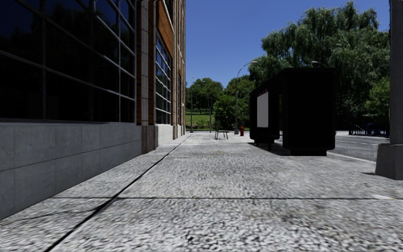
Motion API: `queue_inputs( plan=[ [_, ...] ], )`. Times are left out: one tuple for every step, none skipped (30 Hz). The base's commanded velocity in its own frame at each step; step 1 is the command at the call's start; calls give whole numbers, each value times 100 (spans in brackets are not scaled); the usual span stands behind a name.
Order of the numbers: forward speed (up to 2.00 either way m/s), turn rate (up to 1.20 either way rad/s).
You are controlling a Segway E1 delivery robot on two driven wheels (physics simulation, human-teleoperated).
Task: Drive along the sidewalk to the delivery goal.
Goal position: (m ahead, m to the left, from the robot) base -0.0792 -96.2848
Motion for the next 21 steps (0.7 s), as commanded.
queue_inputs(
  plan=[
    [200,0],
    [200,0],
    [200,0],
    [200,0],
    [200,0],
    [200,0],
    [200,0],
    [200,0],
    [200,0],
    [200,0],
    [200,0],
    [200,0],
    [200,0],
    [200,0],
    [200,0],
    [200,0],
    [200,0],
    [200,0],
    [200,0],
    [200,0],
    [200,0]
  ],
)
